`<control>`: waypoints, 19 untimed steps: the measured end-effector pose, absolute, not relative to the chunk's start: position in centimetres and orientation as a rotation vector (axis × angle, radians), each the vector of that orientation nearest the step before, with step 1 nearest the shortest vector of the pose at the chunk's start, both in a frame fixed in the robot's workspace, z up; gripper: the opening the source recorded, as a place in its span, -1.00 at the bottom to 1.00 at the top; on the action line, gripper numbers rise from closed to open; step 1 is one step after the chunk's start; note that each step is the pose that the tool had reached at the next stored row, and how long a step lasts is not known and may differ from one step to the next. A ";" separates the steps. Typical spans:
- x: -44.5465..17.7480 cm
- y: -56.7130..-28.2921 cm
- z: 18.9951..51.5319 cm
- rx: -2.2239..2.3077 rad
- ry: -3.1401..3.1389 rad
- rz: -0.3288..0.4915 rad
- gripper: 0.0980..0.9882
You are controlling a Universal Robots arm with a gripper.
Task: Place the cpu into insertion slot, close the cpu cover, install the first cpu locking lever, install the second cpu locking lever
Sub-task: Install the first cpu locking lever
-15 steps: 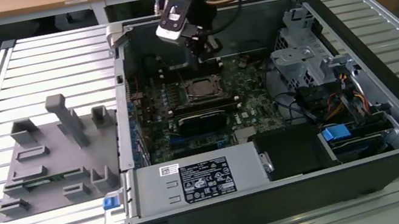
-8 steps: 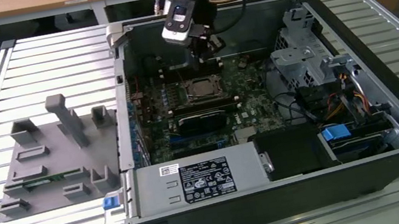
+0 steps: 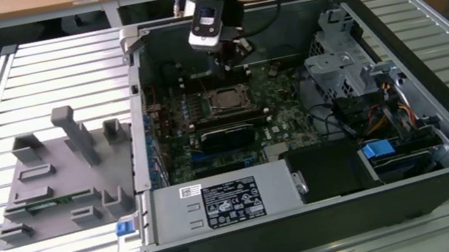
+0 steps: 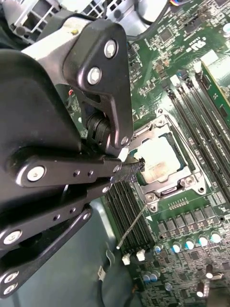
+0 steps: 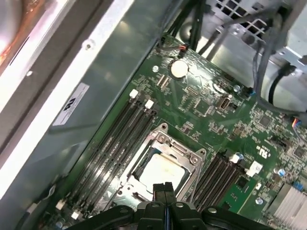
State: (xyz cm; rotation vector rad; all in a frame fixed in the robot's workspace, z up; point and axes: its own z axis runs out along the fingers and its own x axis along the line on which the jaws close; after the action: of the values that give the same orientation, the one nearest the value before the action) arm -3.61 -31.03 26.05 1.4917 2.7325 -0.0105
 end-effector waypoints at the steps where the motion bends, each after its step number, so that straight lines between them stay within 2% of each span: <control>1: -3.6 -31.0 26.0 1.481 2.738 -0.010 -0.98; 19: -3.6 -31.0 25.9 1.045 2.932 -0.004 -0.98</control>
State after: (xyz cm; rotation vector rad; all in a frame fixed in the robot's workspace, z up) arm -3.60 -30.99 25.89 1.0454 2.9315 -0.0036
